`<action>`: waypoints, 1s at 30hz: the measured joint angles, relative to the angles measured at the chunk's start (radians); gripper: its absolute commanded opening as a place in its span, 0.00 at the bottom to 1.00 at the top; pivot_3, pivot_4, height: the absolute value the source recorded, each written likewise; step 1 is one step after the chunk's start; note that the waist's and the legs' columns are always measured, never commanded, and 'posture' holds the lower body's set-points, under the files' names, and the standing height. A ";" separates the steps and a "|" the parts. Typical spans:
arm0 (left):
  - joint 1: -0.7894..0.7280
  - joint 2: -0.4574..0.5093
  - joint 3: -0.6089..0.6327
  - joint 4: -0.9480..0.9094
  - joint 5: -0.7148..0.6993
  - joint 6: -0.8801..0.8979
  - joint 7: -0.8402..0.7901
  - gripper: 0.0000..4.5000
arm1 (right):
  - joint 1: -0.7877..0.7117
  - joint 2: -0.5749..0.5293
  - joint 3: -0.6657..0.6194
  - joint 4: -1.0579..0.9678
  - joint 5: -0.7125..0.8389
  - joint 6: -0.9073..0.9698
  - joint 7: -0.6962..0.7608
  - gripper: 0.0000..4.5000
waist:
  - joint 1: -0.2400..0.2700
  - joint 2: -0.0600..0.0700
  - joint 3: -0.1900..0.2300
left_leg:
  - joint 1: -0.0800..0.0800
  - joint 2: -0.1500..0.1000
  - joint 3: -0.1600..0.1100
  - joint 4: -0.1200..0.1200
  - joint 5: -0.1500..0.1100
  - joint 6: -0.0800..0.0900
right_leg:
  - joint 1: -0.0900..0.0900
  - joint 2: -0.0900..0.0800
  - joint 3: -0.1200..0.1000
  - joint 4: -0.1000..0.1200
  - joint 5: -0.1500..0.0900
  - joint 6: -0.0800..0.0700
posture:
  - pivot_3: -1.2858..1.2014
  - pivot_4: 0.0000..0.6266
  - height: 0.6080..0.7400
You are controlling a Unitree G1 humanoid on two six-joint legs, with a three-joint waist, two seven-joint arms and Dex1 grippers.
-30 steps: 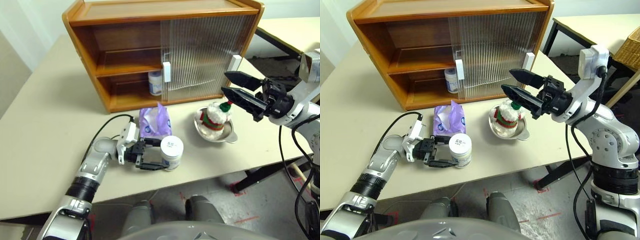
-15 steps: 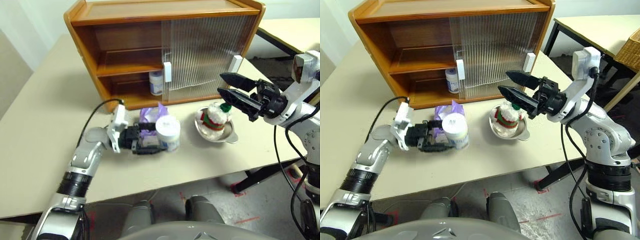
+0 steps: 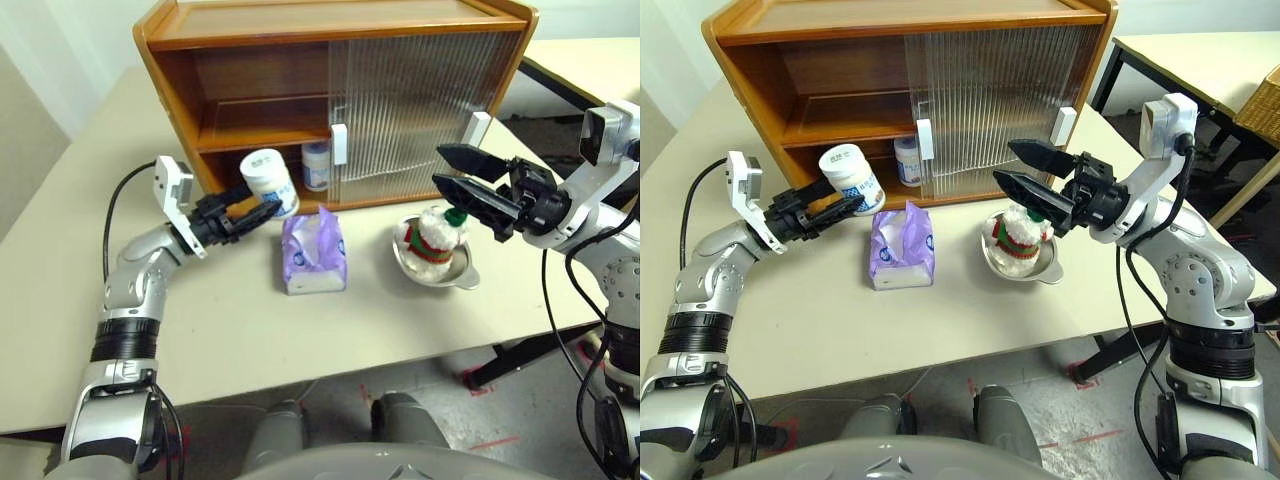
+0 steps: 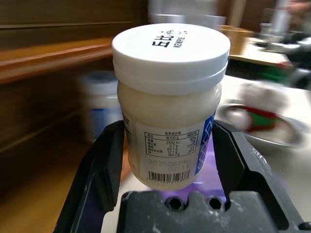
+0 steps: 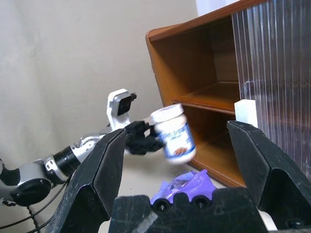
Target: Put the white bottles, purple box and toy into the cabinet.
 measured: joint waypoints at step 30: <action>-0.030 -0.191 -0.029 0.149 0.255 -0.124 0.523 0.68 | 0.015 0.006 -0.001 -0.016 0.001 0.000 -0.017 1.00 | 0.014 -0.001 0.000 | -0.001 -0.001 0.000 0.000 -0.001 -0.001 | 0.000 0.000 0.000 -0.001 0.003 -0.002 | 0.48 0.00 1.00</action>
